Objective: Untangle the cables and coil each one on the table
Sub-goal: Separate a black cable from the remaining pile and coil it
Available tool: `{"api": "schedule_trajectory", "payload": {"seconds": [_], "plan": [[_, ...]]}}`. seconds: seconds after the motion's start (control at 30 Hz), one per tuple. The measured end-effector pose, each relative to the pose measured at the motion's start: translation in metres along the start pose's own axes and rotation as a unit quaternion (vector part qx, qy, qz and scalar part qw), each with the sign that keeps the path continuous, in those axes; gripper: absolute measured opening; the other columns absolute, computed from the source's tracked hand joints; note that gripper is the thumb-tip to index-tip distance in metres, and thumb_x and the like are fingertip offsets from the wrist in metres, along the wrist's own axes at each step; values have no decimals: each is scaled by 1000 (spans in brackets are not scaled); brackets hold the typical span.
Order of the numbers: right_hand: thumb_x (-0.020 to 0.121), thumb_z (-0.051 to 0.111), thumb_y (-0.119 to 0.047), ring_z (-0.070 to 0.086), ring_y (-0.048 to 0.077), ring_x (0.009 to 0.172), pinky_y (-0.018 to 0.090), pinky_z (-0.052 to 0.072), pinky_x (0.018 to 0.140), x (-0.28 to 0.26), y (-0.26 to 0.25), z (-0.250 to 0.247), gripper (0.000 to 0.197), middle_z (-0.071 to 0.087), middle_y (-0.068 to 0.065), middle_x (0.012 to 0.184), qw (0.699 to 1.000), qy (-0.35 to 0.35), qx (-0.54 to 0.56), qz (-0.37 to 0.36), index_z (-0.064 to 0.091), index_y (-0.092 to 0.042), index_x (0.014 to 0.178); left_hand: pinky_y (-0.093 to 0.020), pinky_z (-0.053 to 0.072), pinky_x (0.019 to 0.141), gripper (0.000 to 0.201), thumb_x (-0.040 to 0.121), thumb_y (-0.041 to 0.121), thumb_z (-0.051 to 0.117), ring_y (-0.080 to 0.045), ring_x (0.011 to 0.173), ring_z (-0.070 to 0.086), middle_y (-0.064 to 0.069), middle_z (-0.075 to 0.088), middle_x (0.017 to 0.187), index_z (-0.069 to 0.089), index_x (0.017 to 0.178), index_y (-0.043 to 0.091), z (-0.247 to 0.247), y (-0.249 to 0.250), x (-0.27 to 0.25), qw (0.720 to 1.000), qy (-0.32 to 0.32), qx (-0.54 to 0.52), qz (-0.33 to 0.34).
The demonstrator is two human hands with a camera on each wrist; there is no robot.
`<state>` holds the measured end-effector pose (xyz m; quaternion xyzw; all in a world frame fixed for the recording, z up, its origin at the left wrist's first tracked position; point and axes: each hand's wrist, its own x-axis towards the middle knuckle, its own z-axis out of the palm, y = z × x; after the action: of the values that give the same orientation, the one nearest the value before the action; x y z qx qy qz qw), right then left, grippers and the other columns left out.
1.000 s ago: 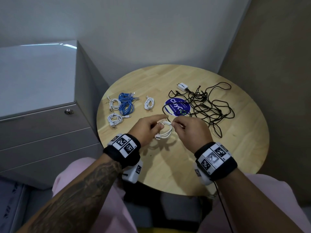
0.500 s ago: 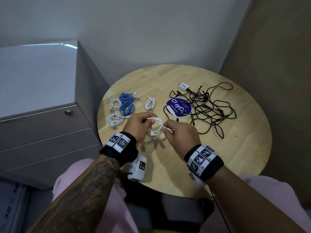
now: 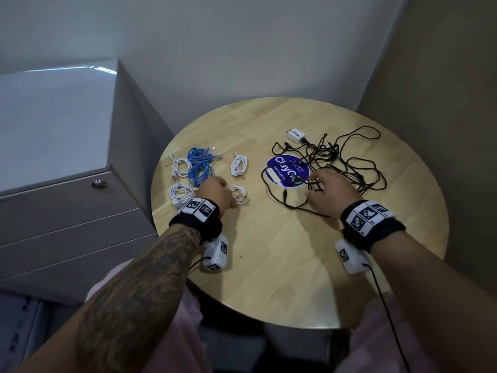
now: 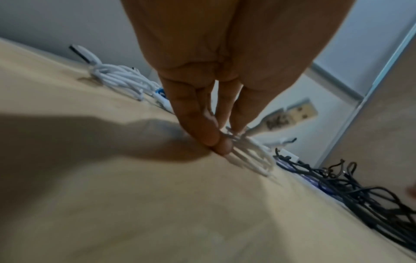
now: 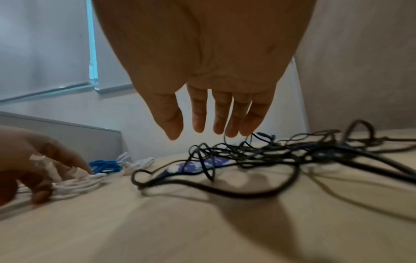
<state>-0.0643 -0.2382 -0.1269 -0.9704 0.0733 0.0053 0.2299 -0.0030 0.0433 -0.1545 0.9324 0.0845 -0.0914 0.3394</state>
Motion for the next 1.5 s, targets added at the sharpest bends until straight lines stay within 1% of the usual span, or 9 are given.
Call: {"api": "schedule_trajectory", "payload": {"seconds": [0.2, 0.37, 0.5, 0.63, 0.87, 1.13, 1.27, 1.37, 1.5], "plan": [[92, 67, -28, 62, 22, 99, 29, 48, 83, 6, 6, 9, 23, 67, 0, 109, 997, -34, 36, 54, 65, -22, 114, -34, 48, 85, 32, 92, 30, 60, -23, 98, 59, -2, 52, 123, 59, 122, 21, -9, 28, -29, 980, 112, 4, 163], [95, 65, -31, 60, 13, 71, 26, 45, 64, 4, -7, -22, 17, 65, -3, 79, 985, 57, 161, 26, 68, -18, 84, -34, 52, 81, 32, 90, 27, 66, -10, 75, 58, 5, 50, 112, 61, 121, 23, 10, 55, -53, 956, 34, -96, 275], [96, 67, -26, 58, 4, 58, 30, 56, 60, -17, -31, -54, 17, 67, -5, 71, 942, 41, 331, -36, 71, -11, 88, -26, 53, 82, 54, 85, 32, 73, -7, 86, 60, 4, 55, 127, 54, 134, 23, 30, 82, -65, 920, -63, -185, 338], [96, 68, -23, 53, 8, 59, 22, 45, 52, -32, -41, -62, 20, 67, 16, 77, 931, 22, 361, -58, 70, -5, 87, -18, 48, 61, 31, 92, 18, 66, -11, 74, 63, -10, 69, 105, 62, 122, 13, 37, 101, -71, 898, -130, -306, 288], [102, 55, -20, 35, 9, 43, 24, 35, 48, -33, -54, -67, 22, 41, 0, 61, 792, -30, 609, -22, 63, -8, 85, -34, 54, 67, 12, 97, 13, 59, -19, 90, 69, -5, 71, 97, 68, 103, 10, 43, 98, -75, 866, -219, -396, 212], [105, 48, -33, 58, 16, 67, 23, 43, 55, -27, -47, -63, 32, 72, 7, 98, 836, -16, 547, -43, 73, -14, 101, -30, 51, 59, 22, 98, 15, 55, -18, 79, 64, 1, 72, 84, 69, 81, 20, 32, 107, -71, 829, -256, -466, 175], [96, 66, -36, 63, 4, 95, 23, 49, 76, -27, -29, -58, 30, 65, -13, 118, 947, 8, 319, -45, 64, -28, 125, -31, 57, 66, 19, 100, 15, 49, -16, 81, 62, -7, 69, 98, 67, 93, 10, 21, 106, -59, 781, -223, -566, 139], [89, 75, -24, 66, 14, 95, 33, 53, 89, -27, -19, -47, 18, 70, -8, 101, 985, -74, 144, -58, 69, -29, 105, -28, 57, 66, 18, 101, 15, 47, -14, 82, 63, -7, 69, 104, 64, 98, 10, 9, 102, -50, 748, -204, -616, 138], [97, 65, -15, 62, 19, 58, 35, 53, 67, -20, -21, -55, 9, 62, -7, 68, 938, -71, 339, -26, 62, -10, 90, -34, 56, 75, 16, 101, 17, 47, -19, 91, 67, -7, 68, 110, 62, 103, 13, -7, 99, -48, 706, -196, -666, 140]]}}
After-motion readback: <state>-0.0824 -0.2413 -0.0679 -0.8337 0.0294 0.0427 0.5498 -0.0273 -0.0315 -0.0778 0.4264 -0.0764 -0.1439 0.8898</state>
